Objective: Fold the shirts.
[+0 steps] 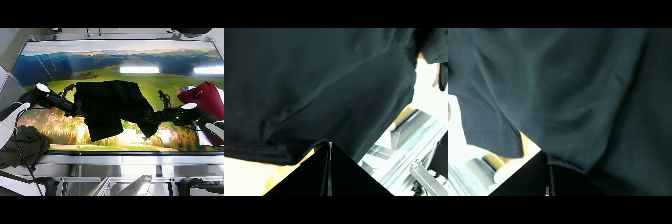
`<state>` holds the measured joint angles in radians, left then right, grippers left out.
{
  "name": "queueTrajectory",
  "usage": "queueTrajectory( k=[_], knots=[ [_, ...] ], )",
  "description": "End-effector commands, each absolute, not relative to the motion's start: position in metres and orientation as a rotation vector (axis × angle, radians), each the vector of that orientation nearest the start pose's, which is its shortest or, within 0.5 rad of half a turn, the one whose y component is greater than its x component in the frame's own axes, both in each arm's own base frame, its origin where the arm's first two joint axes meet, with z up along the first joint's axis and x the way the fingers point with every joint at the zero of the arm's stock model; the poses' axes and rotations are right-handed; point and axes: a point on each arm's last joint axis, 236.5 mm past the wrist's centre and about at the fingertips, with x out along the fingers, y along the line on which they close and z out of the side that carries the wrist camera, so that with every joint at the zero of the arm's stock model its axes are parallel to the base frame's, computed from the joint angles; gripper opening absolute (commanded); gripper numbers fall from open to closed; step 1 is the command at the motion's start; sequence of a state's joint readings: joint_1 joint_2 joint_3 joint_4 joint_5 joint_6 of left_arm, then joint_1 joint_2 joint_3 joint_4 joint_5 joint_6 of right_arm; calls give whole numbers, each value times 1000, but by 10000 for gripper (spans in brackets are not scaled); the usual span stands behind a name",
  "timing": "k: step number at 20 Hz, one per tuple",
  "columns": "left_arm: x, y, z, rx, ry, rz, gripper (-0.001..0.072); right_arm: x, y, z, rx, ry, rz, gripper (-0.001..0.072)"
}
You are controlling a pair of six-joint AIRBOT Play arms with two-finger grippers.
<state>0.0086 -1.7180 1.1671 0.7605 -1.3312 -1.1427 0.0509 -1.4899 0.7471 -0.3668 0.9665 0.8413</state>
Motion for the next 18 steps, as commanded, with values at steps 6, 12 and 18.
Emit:
queueTrajectory(
  k=[6, 12, 18],
  knots=[
    [338, -144, -81, -620, 1651, -705, 16, 415, 171, 41, 709, 958, 714, 18],
    [348, -132, -55, -597, 1565, -701, 17, 568, -75, 136, 821, 408, 175, 30],
    [351, -117, -48, -583, 1536, -674, 16, 539, -87, 136, 865, 465, 352, 128]
  ],
)
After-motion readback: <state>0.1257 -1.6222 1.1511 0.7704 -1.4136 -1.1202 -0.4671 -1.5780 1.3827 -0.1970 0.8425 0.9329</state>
